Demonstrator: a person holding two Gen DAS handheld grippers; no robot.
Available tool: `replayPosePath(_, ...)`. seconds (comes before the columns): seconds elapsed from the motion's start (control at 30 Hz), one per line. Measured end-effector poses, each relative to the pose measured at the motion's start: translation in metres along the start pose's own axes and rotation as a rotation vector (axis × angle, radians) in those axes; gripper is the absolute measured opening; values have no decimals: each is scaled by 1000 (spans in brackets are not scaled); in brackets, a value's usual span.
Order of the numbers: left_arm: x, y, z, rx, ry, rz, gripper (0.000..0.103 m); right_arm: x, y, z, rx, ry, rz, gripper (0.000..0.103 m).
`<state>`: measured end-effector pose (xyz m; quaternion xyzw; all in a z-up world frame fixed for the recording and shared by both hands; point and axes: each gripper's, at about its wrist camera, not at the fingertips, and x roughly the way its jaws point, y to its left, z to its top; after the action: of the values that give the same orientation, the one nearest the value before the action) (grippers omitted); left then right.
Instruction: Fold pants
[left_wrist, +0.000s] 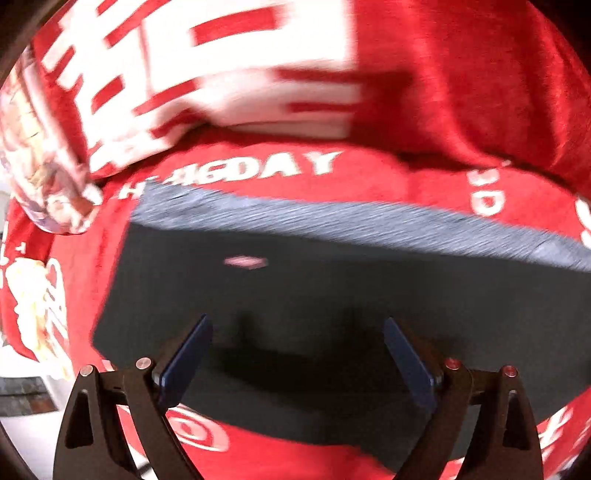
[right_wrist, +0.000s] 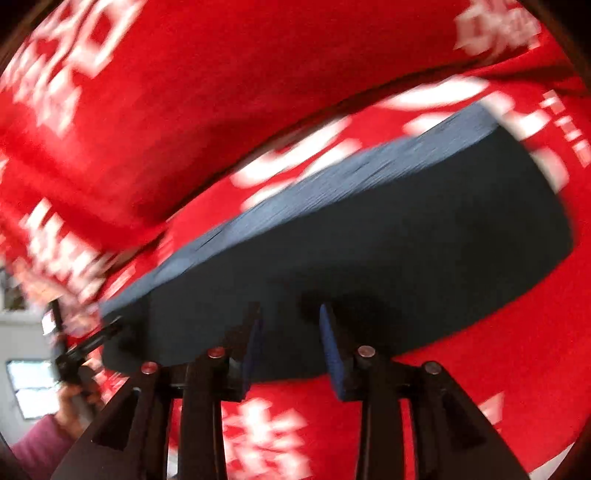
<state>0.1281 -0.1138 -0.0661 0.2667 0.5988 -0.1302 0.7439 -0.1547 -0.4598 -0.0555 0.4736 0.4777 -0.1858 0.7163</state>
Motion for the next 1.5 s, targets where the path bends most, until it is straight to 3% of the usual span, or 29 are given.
replayPosePath(0.17,38,71,-19,-22,17,82,95,65,83,-73,-9,148,229,41)
replayPosePath(0.23,52,95,-29,-47,29,26,98,102,109,-99,10,216,295,41)
replayPosePath(0.3,57,106,-33,-38,-2,-17,103,140,124,-114,47,255,325,41)
replayPosePath(0.43,62,114,-35,-26,-12,-81,103,177,143,-136,134,257,372,41)
replayPosePath(0.7,70,130,-36,-11,-27,-144,103,171,143,-132,180,224,361,41)
replayPosePath(0.73,73,133,-36,-9,-28,-148,103,171,143,-130,191,221,349,35)
replayPosePath(0.77,74,135,-36,-8,-29,-152,103,170,144,-128,198,214,315,10)
replayPosePath(0.8,74,135,-37,-5,-31,-156,103,169,147,-125,189,205,290,7)
replayPosePath(0.9,75,135,-38,5,-44,-160,103,157,158,-127,115,157,236,5)
replayPosePath(0.97,71,130,-37,6,-37,-150,103,164,145,-140,165,172,174,5)
replayPosePath(1.03,63,128,-37,11,-23,-126,103,165,132,-148,243,183,207,5)
replayPosePath(1.1,48,123,-39,18,-38,-117,103,153,137,-145,178,185,164,8)
replayPosePath(1.17,30,113,-43,39,-64,-160,103,135,146,-136,79,180,107,10)
replayPosePath(1.3,7,55,-51,136,-81,-268,103,97,155,-110,-83,74,-16,16)
replayPosePath(1.4,15,-2,-60,203,-43,-308,103,91,147,-85,-101,14,-95,16)
replayPosePath(1.47,28,-32,-67,251,-2,-289,103,100,136,-75,-84,8,-137,16)
replayPosePath(1.5,35,-42,-74,277,5,-239,103,106,127,-74,-77,25,-157,16)
